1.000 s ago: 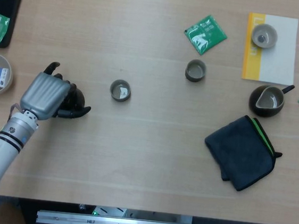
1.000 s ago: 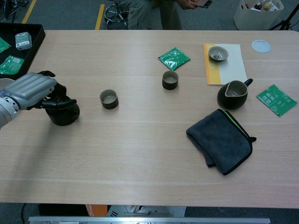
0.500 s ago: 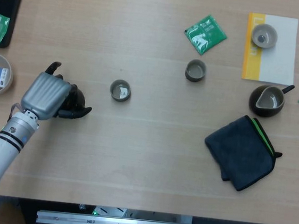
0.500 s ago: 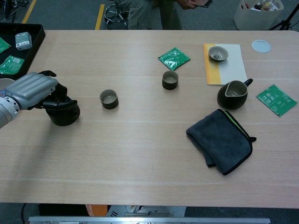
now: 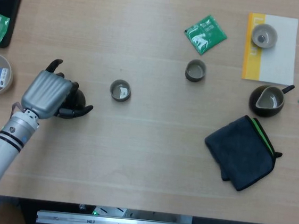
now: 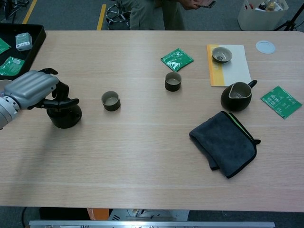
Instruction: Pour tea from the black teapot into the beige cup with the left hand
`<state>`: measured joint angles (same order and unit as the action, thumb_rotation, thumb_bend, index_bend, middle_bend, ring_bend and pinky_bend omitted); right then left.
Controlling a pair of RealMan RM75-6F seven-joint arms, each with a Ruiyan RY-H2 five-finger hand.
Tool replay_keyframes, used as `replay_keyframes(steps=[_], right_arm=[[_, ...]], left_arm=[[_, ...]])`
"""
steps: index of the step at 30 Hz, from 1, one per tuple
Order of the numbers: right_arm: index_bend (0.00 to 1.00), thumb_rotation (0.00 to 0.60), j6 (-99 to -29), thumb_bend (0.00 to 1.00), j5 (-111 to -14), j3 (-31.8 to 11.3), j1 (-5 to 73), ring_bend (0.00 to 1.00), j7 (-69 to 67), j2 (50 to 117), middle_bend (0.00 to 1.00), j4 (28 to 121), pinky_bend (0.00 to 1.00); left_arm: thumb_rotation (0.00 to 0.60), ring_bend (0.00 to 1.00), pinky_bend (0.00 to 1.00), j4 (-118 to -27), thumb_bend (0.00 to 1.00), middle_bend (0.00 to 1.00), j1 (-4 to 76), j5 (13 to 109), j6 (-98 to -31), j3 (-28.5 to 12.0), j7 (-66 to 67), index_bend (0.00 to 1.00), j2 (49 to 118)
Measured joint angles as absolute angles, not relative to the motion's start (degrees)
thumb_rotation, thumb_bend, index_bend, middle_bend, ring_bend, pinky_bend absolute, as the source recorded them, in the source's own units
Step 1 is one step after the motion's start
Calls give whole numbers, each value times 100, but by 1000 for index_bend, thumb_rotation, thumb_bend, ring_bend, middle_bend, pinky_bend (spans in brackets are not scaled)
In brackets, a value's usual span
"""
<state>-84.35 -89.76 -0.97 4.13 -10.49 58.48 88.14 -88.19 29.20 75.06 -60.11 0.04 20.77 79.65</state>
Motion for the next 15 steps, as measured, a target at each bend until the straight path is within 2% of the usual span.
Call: replay_keyframes(steps=[15], right_arm=[[240,600,-8425,8,-8989,-104,429,247,-993,5822,313,8871,177]], left_arm=[[4,432,115,-8781,149,588,2596,7745,-6455,82,1667,511,7908]])
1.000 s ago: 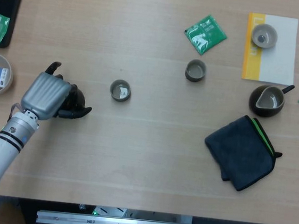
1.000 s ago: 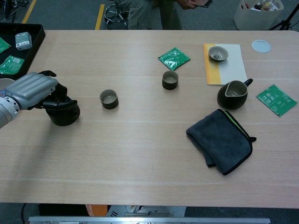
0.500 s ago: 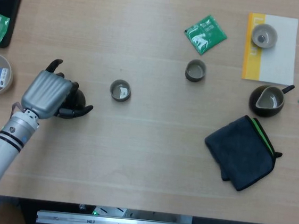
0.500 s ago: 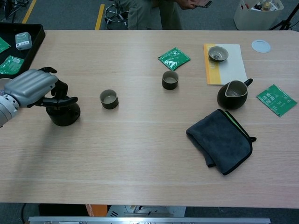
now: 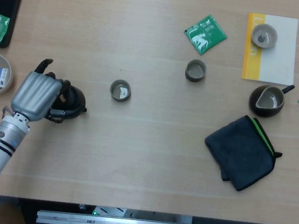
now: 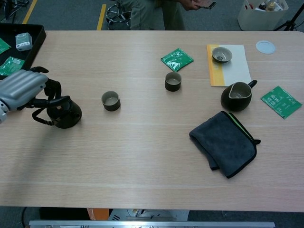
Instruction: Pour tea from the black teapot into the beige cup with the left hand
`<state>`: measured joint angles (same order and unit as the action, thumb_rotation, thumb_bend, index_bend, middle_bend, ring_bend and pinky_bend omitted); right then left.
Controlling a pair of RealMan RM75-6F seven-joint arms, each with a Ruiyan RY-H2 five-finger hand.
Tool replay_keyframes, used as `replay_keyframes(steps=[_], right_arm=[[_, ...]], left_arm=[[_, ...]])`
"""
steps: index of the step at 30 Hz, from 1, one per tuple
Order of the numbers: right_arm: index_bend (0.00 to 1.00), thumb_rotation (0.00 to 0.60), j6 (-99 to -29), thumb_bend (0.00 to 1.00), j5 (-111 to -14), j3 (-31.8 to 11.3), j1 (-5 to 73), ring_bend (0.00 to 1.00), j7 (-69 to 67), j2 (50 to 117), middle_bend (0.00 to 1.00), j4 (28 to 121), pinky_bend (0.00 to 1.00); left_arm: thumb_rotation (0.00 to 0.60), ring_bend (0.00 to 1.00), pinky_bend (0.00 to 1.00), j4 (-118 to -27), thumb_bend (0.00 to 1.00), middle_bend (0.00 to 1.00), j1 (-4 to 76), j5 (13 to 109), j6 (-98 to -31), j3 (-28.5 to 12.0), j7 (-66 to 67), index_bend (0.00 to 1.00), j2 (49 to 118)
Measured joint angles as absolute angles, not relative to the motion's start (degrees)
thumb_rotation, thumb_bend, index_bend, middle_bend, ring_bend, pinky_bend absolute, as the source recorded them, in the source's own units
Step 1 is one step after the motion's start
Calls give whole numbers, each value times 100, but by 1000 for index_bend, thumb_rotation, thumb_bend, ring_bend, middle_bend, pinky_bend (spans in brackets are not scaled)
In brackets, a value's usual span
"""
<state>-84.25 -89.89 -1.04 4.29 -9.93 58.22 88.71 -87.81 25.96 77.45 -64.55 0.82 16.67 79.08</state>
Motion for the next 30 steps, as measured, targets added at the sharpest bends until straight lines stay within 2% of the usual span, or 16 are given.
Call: replay_keyframes(steps=[13,30], right_arm=[[240,600,-8421,9,-8997,-98,428,247,-922,5808,313,8937,178],[240,600,-8464,9,-8985,-80,374,247,-817,5755,313,9042,178]], left_arm=[[86,423,115,-8562,148,556,2177,8166,-6938,269,1176,496,8016],[92,416,115,-8148,149,543,1992,8360,-6919,369,1093,493,8259]])
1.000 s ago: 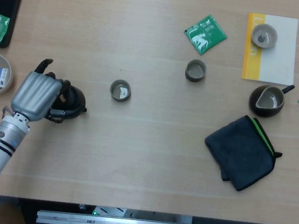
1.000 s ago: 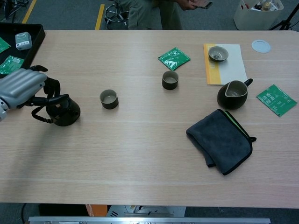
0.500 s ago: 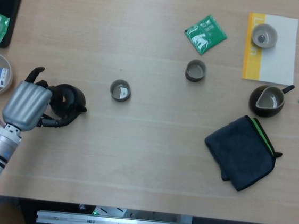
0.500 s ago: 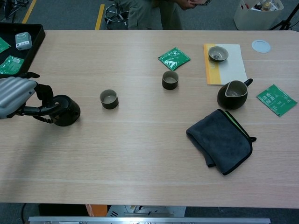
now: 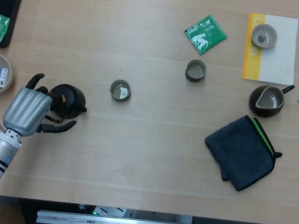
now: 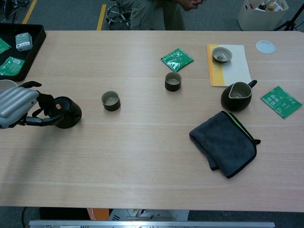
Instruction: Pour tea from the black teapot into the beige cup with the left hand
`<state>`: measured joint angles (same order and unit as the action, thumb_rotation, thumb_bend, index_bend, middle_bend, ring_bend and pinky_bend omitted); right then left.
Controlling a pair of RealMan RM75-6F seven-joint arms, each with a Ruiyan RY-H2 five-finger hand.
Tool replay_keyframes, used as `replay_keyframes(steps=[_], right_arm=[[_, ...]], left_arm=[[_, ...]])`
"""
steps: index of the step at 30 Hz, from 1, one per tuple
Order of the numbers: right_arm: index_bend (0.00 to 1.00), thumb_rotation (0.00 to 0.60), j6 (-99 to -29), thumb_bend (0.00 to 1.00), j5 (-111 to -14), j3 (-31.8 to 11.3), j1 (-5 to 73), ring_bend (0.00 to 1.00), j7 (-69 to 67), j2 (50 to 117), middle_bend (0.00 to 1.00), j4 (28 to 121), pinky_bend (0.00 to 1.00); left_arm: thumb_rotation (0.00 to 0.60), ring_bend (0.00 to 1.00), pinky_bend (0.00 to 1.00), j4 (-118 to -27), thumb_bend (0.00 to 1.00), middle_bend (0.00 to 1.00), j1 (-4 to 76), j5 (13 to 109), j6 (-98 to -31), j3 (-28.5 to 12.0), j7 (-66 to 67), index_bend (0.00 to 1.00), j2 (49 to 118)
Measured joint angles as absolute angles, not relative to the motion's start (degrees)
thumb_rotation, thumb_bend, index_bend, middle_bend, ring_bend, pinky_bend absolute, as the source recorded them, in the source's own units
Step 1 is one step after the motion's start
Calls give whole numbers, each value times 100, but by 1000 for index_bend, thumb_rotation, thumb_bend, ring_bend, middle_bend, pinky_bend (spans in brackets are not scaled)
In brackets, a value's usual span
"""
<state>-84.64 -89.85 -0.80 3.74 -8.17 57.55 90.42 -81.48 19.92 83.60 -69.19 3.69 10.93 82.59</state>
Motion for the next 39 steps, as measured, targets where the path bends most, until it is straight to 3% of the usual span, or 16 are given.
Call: replay_keyframes(steps=[39], right_arm=[[240,600,-8483,8,-8991,-67,329,247,-742,5706,313,9120,178]], left_arm=[[95,412,115,-8010,148,537,1679,8646,-7081,437,1101,501,8370]])
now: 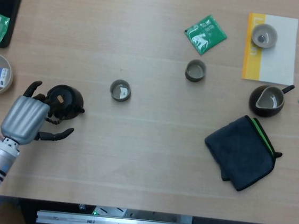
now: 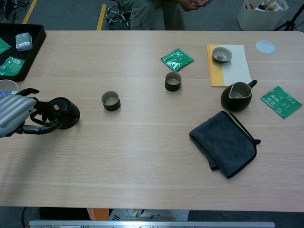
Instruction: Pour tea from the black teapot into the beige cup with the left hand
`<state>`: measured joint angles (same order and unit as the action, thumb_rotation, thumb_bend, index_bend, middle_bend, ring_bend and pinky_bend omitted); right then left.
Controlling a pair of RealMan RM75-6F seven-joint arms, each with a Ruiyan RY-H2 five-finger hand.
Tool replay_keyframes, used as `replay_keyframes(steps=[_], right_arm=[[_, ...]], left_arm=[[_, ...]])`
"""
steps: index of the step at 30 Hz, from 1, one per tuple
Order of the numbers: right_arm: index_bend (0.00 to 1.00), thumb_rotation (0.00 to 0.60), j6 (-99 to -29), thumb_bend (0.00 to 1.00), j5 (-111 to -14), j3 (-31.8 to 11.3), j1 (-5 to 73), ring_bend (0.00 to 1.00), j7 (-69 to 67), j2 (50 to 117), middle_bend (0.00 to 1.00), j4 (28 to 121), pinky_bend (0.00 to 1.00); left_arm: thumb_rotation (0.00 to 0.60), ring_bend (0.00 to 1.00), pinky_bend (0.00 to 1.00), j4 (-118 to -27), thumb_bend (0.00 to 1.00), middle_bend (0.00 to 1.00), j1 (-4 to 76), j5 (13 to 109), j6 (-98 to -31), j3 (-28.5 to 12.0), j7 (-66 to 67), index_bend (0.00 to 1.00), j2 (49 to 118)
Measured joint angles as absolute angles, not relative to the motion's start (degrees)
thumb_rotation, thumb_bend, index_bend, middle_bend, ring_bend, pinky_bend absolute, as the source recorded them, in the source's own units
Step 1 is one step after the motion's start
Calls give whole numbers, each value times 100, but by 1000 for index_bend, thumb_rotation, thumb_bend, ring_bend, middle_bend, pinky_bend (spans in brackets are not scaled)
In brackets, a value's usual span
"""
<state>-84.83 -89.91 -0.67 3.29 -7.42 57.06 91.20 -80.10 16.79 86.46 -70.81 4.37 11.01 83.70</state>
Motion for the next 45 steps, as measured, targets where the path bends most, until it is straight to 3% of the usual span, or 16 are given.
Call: replay_keyframes(steps=[30,40,45], right_arm=[[240,600,-8450,8,-8925,-87,322,247,-801,5745,313,9049,178],[240,600,-8471,8,-8897,-105,306,247,-837,5732,313,9040,178],[240,600,-8473,9,-8894,-114,307,247,-846,5723,313,9046,178]], left_arm=[[97,413,115,-7935,149,539,1571,8642,-6924,507,1059,525,8470],[95,434,115,-7720,148,597,1551,8743,-6912,554,909,588,8595],[127,480,115,-7599,149,671,1551,8804,-6946,546,805,657,8664]])
